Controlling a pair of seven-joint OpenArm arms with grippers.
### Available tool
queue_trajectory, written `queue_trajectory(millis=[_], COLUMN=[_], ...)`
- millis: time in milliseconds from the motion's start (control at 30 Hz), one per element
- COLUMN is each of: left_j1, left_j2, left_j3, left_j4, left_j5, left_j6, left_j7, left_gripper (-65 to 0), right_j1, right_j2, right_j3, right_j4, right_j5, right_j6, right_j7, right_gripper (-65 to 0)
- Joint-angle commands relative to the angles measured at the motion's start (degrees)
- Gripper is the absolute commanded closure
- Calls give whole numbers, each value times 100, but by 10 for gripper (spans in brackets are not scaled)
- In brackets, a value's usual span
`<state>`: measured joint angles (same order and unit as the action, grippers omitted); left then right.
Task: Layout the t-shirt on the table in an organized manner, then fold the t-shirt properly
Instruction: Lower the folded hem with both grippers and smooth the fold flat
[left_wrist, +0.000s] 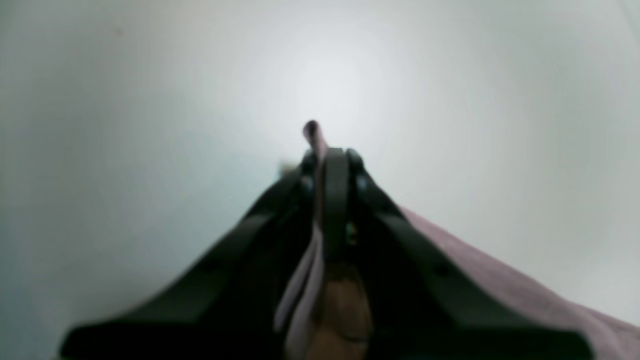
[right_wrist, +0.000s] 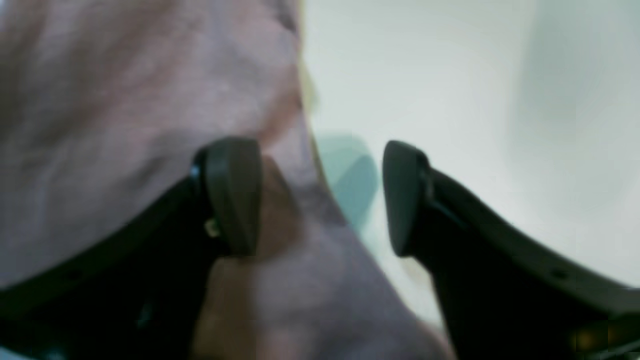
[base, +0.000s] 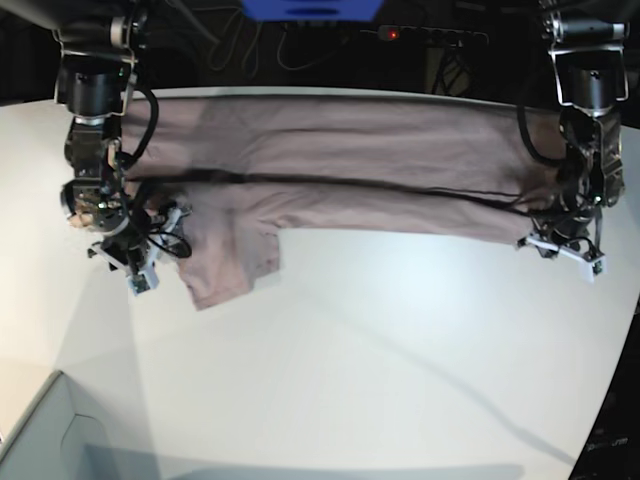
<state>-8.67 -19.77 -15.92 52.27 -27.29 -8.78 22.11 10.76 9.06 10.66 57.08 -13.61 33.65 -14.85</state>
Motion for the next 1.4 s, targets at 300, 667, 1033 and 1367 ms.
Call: queue_trajectory(millis=[300, 667, 1033, 1367], left_j1=[-439, -465, -465, -421], left_j2=[-85, -85, -93, -111], left_j3=[-21, -30, -30, -38], left_j4=[201, 940, 966, 966], left_j5=[-1, -1, -27, -36], left_j6=[-6, -6, -6, -6], left_j7=[-158, -158, -158, -167], left_gripper=[-9, -9, -9, -9], right_j1=[519, 589, 255, -1230], right_j2=[30, 153, -216, -629], right_j3=[-463, 143, 776, 820], right_j4=[-367, 1118, 2129, 3606], right_j5=[29, 64, 73, 73], right_j6=[77, 77, 77, 77], right_j7=[13, 21, 13, 57], right_gripper=[0, 0, 0, 0])
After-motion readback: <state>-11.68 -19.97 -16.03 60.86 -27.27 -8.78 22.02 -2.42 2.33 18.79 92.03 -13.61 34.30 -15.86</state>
